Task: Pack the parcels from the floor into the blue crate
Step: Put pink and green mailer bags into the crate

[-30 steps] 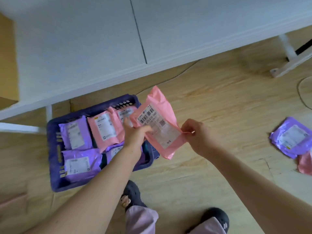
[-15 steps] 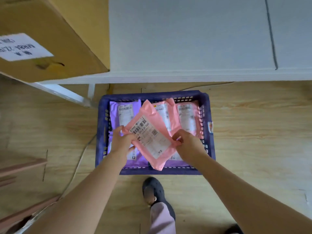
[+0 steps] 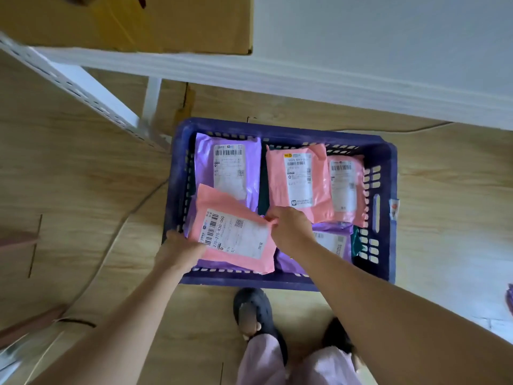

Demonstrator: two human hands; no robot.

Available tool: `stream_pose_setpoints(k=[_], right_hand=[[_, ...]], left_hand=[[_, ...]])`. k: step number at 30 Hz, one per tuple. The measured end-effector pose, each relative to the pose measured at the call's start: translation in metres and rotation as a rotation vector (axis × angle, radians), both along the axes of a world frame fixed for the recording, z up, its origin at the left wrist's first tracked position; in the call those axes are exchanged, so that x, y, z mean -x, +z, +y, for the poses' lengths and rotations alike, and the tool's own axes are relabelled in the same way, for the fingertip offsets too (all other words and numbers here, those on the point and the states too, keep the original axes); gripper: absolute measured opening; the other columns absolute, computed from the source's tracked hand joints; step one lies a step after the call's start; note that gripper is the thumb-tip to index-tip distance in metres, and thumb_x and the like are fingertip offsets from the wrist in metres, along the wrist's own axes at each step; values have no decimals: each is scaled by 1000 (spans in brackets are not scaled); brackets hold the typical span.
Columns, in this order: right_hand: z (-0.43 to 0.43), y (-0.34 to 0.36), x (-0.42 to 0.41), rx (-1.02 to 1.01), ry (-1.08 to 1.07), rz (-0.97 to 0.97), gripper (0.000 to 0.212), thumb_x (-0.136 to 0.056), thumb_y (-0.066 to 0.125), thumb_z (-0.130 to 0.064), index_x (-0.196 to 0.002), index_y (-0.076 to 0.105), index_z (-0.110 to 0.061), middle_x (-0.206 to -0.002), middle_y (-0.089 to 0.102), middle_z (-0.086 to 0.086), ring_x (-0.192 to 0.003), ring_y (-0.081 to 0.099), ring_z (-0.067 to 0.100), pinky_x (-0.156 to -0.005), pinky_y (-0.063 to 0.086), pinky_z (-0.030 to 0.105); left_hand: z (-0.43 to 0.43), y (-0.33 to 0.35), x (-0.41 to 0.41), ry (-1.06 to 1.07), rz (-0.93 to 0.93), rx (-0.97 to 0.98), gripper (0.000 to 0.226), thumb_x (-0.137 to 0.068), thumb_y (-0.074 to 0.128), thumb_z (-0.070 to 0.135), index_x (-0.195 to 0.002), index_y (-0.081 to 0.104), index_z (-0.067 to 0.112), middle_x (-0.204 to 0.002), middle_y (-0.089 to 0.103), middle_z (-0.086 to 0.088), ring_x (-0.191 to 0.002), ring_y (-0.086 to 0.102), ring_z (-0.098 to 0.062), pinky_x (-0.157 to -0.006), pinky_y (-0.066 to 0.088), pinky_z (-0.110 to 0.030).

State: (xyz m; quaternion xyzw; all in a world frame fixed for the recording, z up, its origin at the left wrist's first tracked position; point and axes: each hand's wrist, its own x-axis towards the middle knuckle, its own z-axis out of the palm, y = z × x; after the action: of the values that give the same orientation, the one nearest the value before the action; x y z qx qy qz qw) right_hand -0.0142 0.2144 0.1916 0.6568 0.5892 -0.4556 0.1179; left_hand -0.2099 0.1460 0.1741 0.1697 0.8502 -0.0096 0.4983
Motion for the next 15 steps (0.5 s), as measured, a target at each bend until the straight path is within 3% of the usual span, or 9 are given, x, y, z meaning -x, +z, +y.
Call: stream_pose_setpoints(k=[5,8,10,12,15], right_hand=[[-9,-19,21,-1,52,63,65,-82,45,9,-138,42,-22,-137,42,3,-108,55,28,-80,50,35],[-19,-24,26,-212,23,-32,52,-79,47,9,-123,48,-18,-125,43,4,-92,57,30,-65,47,35],[-26,-28,25,-311,40,-100,37,-79,50,7,-110,53,-13,-110,47,8,-85,55,30,-58,37,31],[-32,-34,23,-395,92,-93,32,-74,55,10,-100,58,-8,-102,50,11,-80,55,32,-54,35,31],[-34,-42,22,-536,234,-54,45,-52,61,18,-89,61,-8,-88,54,13,-66,57,29,-38,38,24]], left_hand=[[-1,0,7,-756,208,136,43,-84,54,20,-125,44,10,-107,66,-9,-99,65,-29,-80,52,-32],[8,1,3,-980,409,-76,38,-87,55,26,-120,43,11,-107,64,-6,-97,65,-28,-67,44,-32],[11,-4,-3,-1083,374,-304,40,-85,58,29,-118,45,13,-113,57,-4,-101,61,-27,-59,43,-33],[8,-13,-7,-1198,285,-439,55,-64,78,33,-111,54,17,-111,53,-6,-101,59,-31,-48,47,-32],[3,-30,-9,-1295,326,-399,91,-18,92,38,-102,62,17,-96,60,-15,-81,64,-39,-39,50,-35]])
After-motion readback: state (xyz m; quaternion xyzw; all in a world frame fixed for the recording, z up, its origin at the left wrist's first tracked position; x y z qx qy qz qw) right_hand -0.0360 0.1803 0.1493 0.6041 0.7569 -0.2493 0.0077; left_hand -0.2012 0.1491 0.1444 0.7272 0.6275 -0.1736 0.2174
